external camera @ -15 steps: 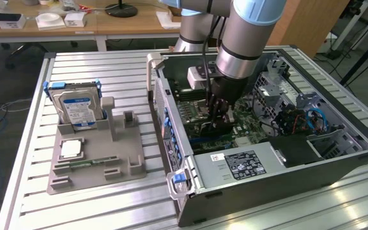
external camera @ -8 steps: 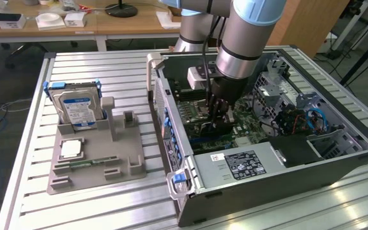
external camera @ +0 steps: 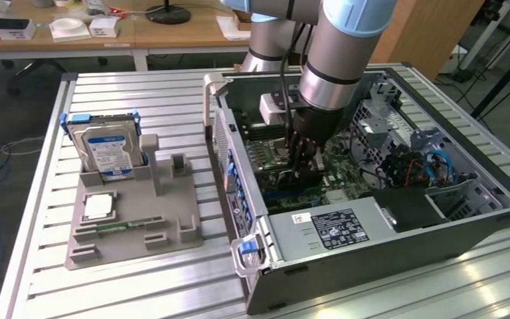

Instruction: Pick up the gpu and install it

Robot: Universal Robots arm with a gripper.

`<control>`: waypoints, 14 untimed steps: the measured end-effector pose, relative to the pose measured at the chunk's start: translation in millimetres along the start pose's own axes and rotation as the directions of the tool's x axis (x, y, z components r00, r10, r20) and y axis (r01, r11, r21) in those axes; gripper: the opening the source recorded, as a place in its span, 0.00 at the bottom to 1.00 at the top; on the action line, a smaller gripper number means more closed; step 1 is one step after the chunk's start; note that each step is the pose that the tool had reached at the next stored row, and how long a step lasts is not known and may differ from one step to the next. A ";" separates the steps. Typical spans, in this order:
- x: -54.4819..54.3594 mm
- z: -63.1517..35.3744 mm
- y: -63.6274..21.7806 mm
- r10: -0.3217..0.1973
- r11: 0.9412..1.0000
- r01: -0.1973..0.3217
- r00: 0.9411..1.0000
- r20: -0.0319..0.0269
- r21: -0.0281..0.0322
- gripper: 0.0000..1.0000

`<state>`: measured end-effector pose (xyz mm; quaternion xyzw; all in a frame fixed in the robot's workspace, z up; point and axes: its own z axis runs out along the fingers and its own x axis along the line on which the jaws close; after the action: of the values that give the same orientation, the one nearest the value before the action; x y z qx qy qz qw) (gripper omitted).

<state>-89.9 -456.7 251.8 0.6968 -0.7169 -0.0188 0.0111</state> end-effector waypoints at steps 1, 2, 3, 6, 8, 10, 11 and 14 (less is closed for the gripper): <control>0.0 0.7 0.0 0.000 1.000 0.000 1.000 0.000 0.000 0.26; 0.0 1.5 0.0 0.000 1.000 0.000 1.000 0.000 0.000 0.26; 0.0 2.5 -0.1 0.000 1.000 0.000 1.000 0.000 0.000 0.26; 0.1 4.3 -0.1 0.000 1.000 0.000 1.000 0.000 0.000 0.26; 0.1 4.8 -0.1 0.000 1.000 0.000 1.000 0.000 0.000 0.26; 0.1 5.6 -0.2 0.000 1.000 0.000 1.000 0.000 0.000 0.26; 0.1 5.9 -0.2 0.000 1.000 0.000 1.000 0.000 0.000 0.26; 0.1 6.1 -0.2 0.000 1.000 0.000 1.000 0.000 0.000 0.26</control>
<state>-89.9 -456.7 245.7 0.6968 -0.7169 -0.0188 0.0112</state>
